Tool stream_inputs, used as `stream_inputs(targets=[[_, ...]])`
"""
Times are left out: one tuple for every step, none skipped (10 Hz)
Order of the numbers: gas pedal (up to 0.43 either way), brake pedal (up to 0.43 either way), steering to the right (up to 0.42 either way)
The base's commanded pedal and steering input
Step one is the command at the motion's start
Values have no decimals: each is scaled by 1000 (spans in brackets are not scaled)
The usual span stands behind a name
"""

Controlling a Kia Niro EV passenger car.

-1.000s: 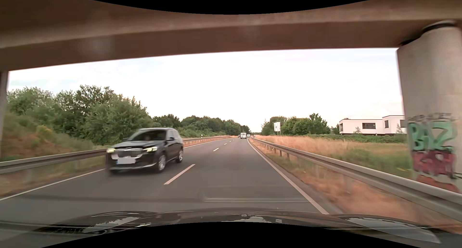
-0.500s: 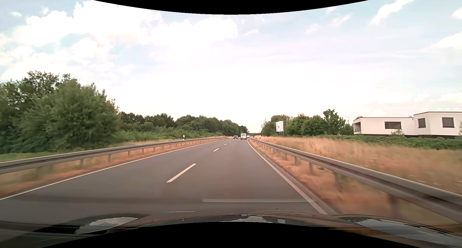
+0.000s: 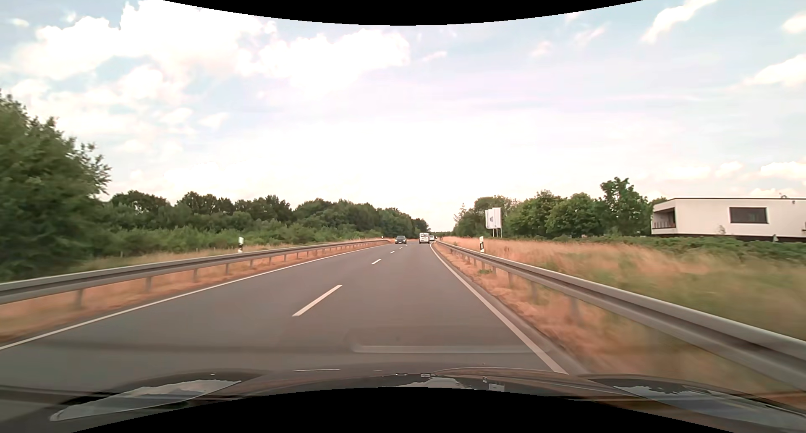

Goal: Follow the waypoints while adhering to traffic rules and regulations

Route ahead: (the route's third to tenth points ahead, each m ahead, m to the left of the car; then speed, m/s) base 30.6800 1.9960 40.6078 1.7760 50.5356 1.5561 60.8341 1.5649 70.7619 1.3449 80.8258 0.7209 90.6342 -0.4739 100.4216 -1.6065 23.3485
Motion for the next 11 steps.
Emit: stream_inputs(targets=[[228, 0, 4], [228, 0, 5], [220, 0, 4], [220, 0, 4], [220, 0, 3], [209, 0, 3], [209, 0, 2], [209, 0, 2], [197, 0, 1], [197, 0, 1], [197, 0, 2]])
